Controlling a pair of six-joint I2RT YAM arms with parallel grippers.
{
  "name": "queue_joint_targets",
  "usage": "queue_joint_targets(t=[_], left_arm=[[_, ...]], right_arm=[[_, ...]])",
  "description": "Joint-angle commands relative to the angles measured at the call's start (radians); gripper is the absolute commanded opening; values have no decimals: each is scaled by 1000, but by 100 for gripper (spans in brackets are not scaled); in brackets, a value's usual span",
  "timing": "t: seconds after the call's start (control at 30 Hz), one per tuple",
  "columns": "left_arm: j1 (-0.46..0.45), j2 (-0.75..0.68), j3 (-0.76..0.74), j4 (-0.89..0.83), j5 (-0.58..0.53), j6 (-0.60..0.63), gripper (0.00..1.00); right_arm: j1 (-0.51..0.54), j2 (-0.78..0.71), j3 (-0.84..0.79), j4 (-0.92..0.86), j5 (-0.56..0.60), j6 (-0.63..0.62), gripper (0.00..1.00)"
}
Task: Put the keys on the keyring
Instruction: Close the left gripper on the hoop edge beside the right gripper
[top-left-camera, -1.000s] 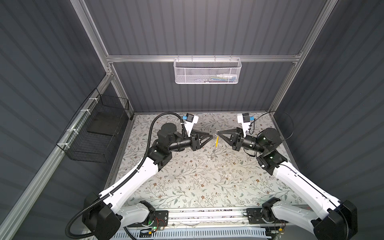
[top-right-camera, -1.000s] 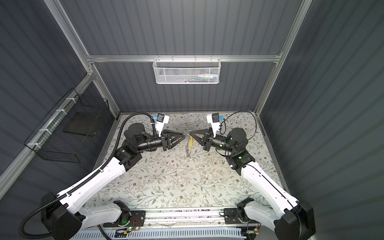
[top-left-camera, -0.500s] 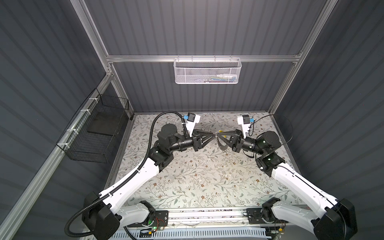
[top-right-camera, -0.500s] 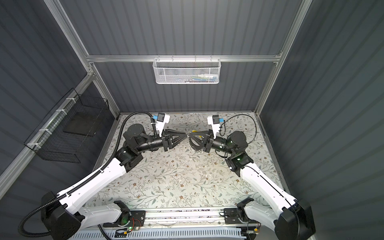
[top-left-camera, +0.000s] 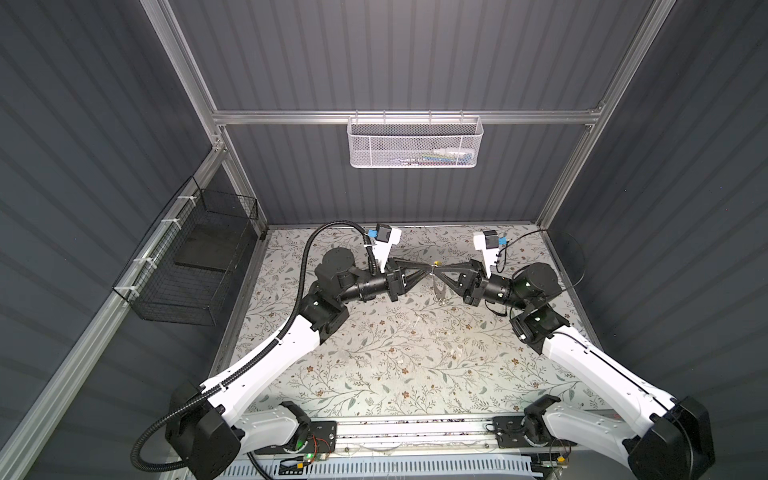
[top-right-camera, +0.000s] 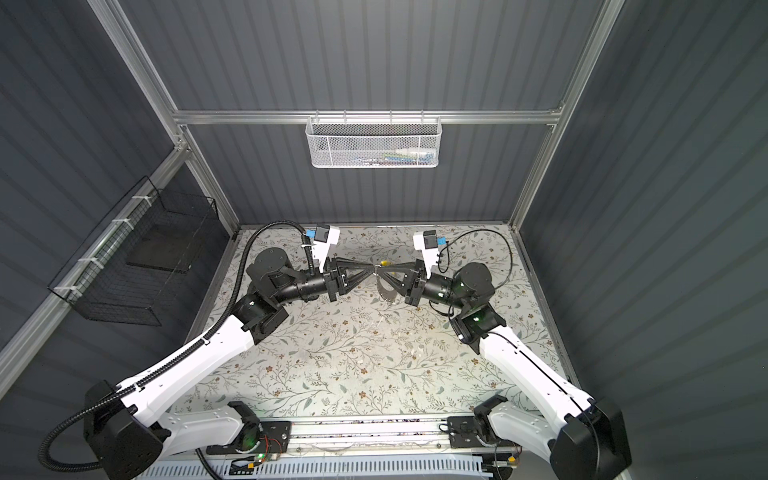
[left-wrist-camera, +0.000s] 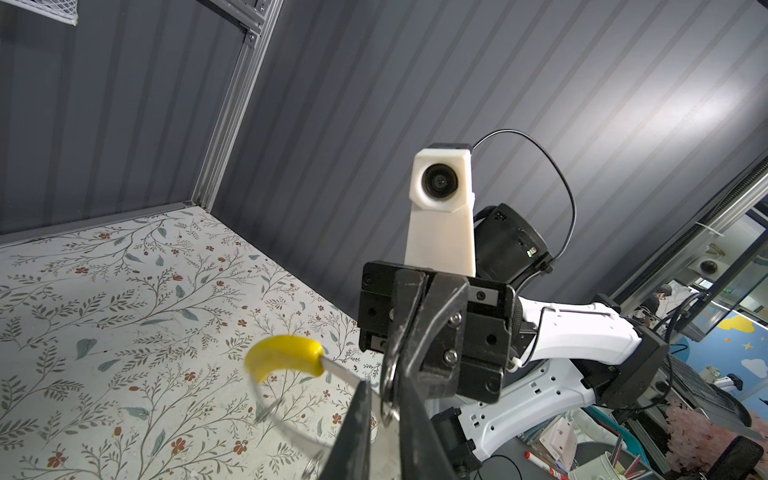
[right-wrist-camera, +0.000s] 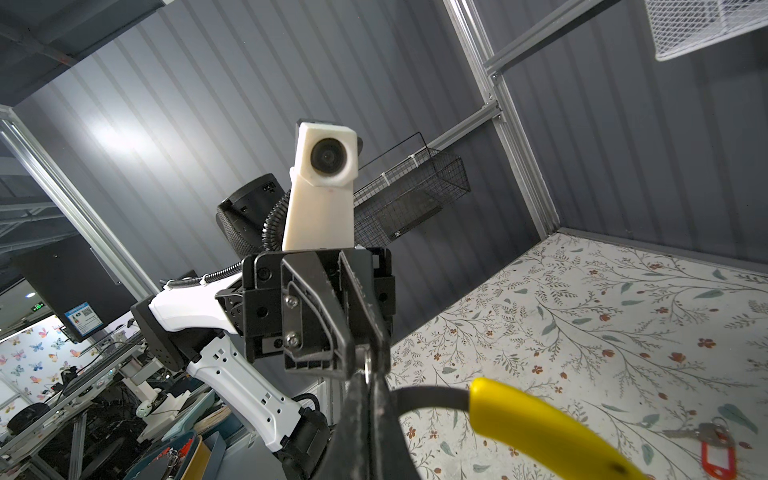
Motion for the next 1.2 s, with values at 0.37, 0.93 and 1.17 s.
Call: queue_joint_targets(t=[0.37,0.93,1.17], left_arm=[[-12,13,-3,21,26,-7,3],[-12,4,72,-268,-48,219,0],[-12,19,138,-417,-24,347,0]], right_arm=[[8,-17,-8,31,2,-4,5],[-8,-103,-13,-228,110,-162,32],[-26,-121,42,-437,106,-294,35]])
